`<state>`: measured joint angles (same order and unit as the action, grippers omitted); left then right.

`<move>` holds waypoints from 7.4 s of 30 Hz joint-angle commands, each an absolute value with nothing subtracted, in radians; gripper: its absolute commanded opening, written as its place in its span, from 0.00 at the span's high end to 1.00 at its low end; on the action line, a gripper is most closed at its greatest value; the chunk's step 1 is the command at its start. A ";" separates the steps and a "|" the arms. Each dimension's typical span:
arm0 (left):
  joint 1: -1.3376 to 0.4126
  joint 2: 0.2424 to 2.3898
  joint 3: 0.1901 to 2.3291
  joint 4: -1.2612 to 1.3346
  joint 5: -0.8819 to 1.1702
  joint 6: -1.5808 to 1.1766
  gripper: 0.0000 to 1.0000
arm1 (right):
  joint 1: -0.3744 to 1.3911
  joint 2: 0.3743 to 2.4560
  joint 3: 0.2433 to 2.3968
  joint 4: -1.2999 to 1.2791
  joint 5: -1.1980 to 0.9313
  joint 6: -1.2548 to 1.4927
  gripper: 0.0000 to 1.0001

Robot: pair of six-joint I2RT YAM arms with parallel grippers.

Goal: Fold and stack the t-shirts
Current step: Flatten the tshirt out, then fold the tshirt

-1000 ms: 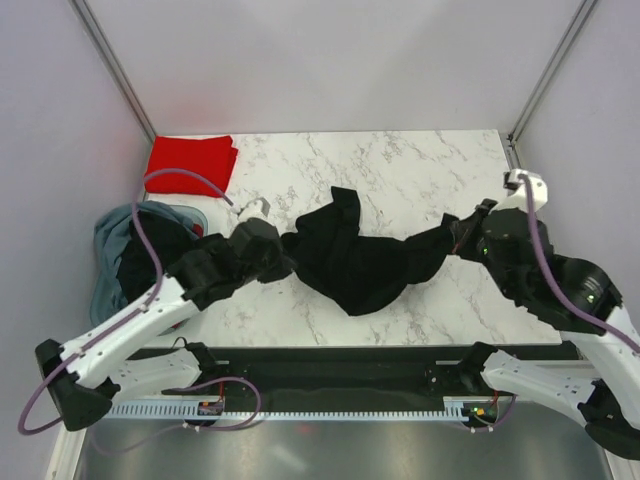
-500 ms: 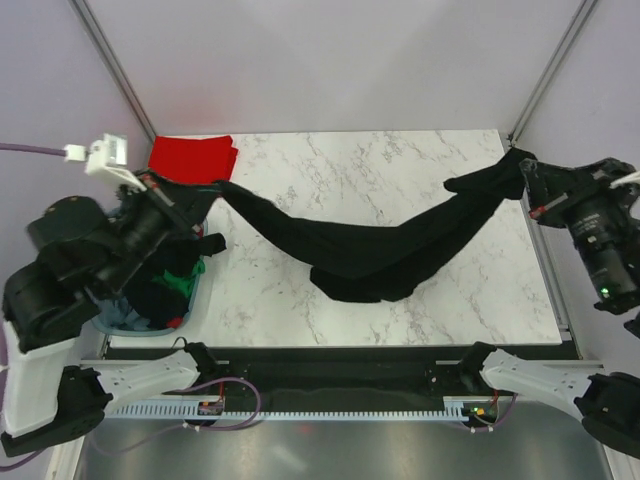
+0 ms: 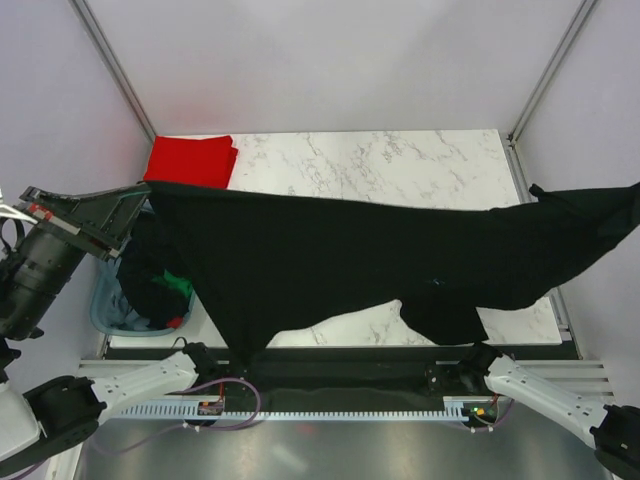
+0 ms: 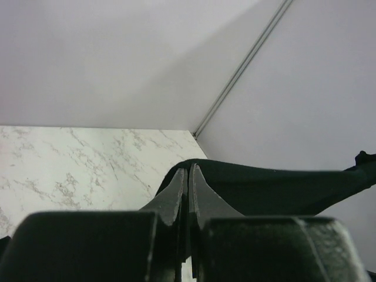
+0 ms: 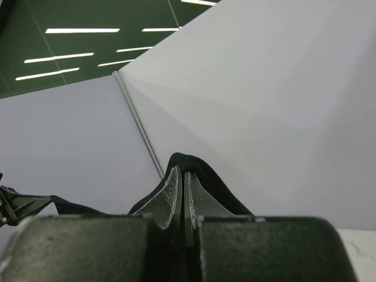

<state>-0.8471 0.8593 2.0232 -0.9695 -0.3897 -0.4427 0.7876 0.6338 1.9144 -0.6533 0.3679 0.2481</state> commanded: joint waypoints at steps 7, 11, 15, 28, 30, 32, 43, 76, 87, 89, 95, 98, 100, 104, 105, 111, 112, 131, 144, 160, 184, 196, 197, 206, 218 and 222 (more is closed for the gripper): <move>-0.845 0.894 1.936 -0.848 -0.492 -0.322 0.98 | 0.782 0.761 1.968 -0.574 0.523 0.161 1.00; -0.845 0.965 1.859 -0.841 -0.596 -0.328 0.98 | 0.792 0.882 1.913 -0.542 0.725 0.135 1.00; -0.835 1.067 1.807 -0.763 -0.713 -0.258 0.98 | 0.814 1.014 1.876 -0.499 0.935 0.051 1.00; -0.193 2.008 2.244 -0.843 -0.125 -0.311 0.84 | 0.112 1.890 2.336 -0.536 0.389 0.267 0.02; -0.173 2.176 2.508 -1.139 -0.072 -0.348 0.72 | 0.106 2.226 2.701 -0.904 0.361 0.307 0.02; -0.175 2.254 2.599 -1.172 -0.068 -0.347 0.63 | 0.112 2.281 2.809 -0.972 0.331 0.314 0.02; -0.201 1.801 1.777 -0.794 -0.025 -0.452 0.59 | 0.074 1.588 1.546 -0.549 0.285 0.388 0.02; -0.163 1.859 1.103 -0.387 0.067 -0.667 0.69 | 0.106 2.635 2.357 -0.824 -0.107 0.416 0.02; -0.127 1.824 1.173 -0.388 0.129 -0.667 0.68 | 0.155 2.636 2.501 -0.558 -0.160 0.399 0.02; -0.129 1.742 1.186 -0.403 0.118 -0.655 0.67 | 0.160 2.534 2.462 -0.520 -0.160 0.388 0.02; -0.143 1.519 1.190 -0.512 0.063 -0.611 0.63 | 0.166 2.212 2.266 -0.512 -0.071 0.374 0.02; -0.143 1.401 1.108 -0.571 0.052 -0.603 0.62 | 0.161 1.999 2.088 -0.581 0.150 0.415 0.02; -0.143 1.315 1.053 -0.584 0.054 -0.604 0.61 | 0.143 1.837 1.932 -0.696 0.270 0.469 0.02; -0.149 1.186 0.884 -0.591 0.081 -0.637 0.62 | 0.028 1.545 1.510 -0.764 0.278 0.630 0.02; -0.155 1.161 0.824 -0.591 0.084 -0.655 0.62 | -0.024 1.440 1.353 -0.765 0.250 0.641 0.02; -0.187 1.057 0.701 -0.583 0.091 -0.687 0.63 | -0.063 1.009 0.927 -0.773 0.309 0.709 0.02; -0.189 1.052 0.695 -0.583 0.094 -0.689 0.63 | -0.063 0.970 0.892 -0.779 0.276 0.724 0.02; -0.201 0.994 0.623 -0.572 0.109 -0.710 0.66 | -0.063 0.790 0.427 -0.695 0.057 0.851 0.33; -0.224 0.999 0.591 -0.587 0.002 -0.761 0.69 | -0.063 0.830 0.359 -0.608 0.002 0.815 0.90; -0.285 0.985 0.607 -0.637 -0.109 -0.811 0.70 | -0.063 0.716 0.488 -0.764 -0.075 0.795 0.27; -0.287 1.006 0.601 -0.624 -0.123 -0.819 0.70 | -0.026 0.990 0.408 -0.612 -0.038 0.811 0.59; -0.409 1.035 0.591 -0.719 -0.201 -0.939 0.70 | 0.034 0.773 0.589 -0.854 -0.121 0.808 1.00; -0.419 1.034 0.586 -0.744 -0.209 -0.951 0.70 | 0.046 0.776 0.615 -0.903 -0.117 0.805 1.00; -0.491 1.038 0.552 -0.830 -0.299 -1.069 0.21 | 0.087 0.719 0.695 -0.965 -0.144 0.816 1.00; -0.491 1.157 0.603 -0.772 -0.445 -1.094 0.20 | 0.086 0.574 0.630 -0.999 -0.190 0.839 1.00; -0.491 1.184 0.601 -0.715 -0.446 -1.081 0.26 | 0.086 0.537 0.629 -1.012 -0.195 0.842 1.00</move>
<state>-0.4866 1.1728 0.5701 -0.7753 -0.3843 -1.0470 0.0826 0.5564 0.6285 -0.9901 -0.1768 0.8268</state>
